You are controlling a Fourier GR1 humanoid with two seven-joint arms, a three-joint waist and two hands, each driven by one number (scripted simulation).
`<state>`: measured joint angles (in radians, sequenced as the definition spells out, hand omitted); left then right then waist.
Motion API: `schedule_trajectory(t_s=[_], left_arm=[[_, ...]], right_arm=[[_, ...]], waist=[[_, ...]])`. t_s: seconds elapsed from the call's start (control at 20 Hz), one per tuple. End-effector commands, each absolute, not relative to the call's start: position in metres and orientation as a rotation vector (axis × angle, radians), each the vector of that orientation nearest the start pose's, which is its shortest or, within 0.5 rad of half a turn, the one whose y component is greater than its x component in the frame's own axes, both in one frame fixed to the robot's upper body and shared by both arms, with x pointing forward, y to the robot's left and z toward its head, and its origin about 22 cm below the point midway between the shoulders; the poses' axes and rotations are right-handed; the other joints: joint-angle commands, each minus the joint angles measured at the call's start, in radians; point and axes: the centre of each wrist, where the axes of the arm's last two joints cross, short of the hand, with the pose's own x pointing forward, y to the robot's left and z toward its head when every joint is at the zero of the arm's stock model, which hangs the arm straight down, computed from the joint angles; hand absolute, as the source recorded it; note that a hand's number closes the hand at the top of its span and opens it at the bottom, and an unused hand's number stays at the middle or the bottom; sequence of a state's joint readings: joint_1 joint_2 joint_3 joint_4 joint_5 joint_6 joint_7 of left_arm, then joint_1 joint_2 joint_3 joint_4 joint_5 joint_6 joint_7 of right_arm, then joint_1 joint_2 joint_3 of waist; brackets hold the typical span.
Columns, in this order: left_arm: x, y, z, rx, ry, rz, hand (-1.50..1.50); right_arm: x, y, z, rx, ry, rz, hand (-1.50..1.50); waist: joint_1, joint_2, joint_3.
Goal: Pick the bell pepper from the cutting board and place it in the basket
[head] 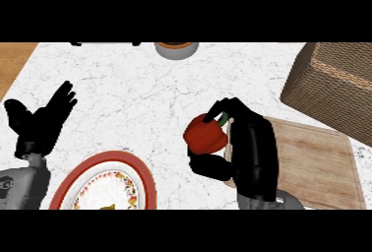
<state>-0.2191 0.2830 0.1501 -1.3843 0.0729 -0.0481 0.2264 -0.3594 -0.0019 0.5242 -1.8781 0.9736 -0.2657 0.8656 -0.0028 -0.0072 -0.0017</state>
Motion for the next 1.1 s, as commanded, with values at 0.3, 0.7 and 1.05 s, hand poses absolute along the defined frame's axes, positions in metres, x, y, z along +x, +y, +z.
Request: schedule_trajectory(t_s=[0.3, 0.7, 1.05], left_arm=[[0.299, 0.314, 0.048, 0.181, -1.384, -0.059, 0.0], [0.297, 0.315, 0.042, 0.2, -1.398, -0.069, 0.0], [0.289, 0.308, 0.042, 0.18, -1.375, -0.071, 0.0]], right_arm=[[0.26, -0.093, 0.23, -0.956, -1.62, 0.27, 1.5], [0.31, -0.131, 0.271, -1.091, -1.571, 0.165, 1.5], [0.344, -0.18, 0.287, -1.273, -1.465, 0.123, 1.5]], waist=[[0.004, 0.006, 0.001], [0.004, 0.007, 0.001], [0.009, 0.007, 0.002]])
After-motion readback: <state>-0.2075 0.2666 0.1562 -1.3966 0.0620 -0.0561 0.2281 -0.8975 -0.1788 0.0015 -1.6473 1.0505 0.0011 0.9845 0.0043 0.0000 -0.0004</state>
